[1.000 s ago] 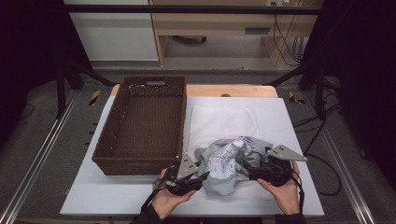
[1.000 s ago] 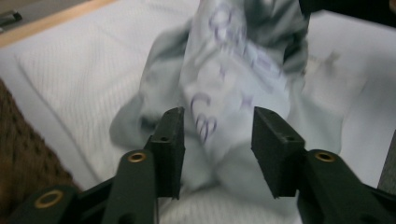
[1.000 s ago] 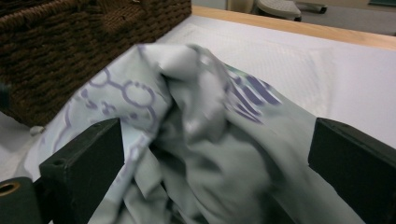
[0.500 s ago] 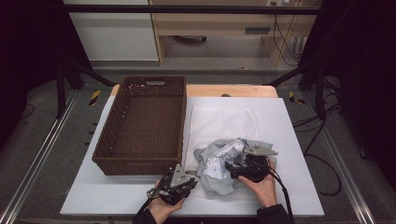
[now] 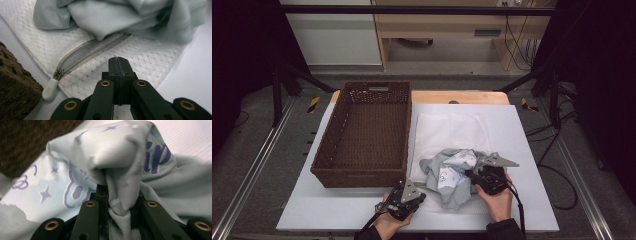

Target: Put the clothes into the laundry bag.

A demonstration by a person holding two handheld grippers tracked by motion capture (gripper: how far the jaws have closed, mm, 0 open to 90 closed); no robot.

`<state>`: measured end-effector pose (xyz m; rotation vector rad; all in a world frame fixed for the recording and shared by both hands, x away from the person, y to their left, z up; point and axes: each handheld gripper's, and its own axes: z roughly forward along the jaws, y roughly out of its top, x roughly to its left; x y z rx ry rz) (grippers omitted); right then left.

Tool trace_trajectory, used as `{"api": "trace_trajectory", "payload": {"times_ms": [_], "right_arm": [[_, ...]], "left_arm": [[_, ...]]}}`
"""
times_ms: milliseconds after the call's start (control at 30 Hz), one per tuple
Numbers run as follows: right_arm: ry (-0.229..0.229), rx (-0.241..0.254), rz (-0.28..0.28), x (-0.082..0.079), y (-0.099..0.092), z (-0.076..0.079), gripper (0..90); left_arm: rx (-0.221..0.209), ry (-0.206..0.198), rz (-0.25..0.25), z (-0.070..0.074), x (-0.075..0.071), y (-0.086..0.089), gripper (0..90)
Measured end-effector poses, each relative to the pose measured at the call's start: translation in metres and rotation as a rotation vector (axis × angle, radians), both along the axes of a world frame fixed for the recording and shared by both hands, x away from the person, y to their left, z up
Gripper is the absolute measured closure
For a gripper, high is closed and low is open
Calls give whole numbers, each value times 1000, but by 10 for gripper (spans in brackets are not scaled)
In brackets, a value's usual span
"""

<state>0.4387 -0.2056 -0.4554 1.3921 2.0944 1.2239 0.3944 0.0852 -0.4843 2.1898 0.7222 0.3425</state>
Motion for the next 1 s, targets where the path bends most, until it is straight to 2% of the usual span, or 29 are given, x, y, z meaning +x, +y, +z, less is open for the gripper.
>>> {"api": "trace_trajectory", "payload": {"times_ms": [167,267,367,433,567,633,767,900,1000], "right_arm": [[-75,-8,-96,-9,-32,23,777],[-87,-38,-153,-11,-47,26,776],[-90,-94,-200,-9,-56,19,769],[-73,-141,-230,-3,-58,7,757],[-49,-164,-233,5,-57,-11,715],[-28,-132,-233,7,-61,-13,678],[-30,-107,-241,3,-68,-3,551],[-91,-57,-239,-8,-74,20,464],[-160,-31,-222,-20,-72,39,410]], "left_arm": [[-16,-7,0,2,0,-1,900],[-22,-7,-3,3,0,-2,899],[-14,-8,-4,1,1,-4,899],[-8,-4,-4,0,2,-4,896],[-4,-2,-3,-1,2,-4,896],[-5,2,-4,-1,3,-4,893],[-6,13,-5,-1,4,-4,891],[-1,15,-2,-1,4,-4,890],[3,13,2,-1,3,-5,889]]}}
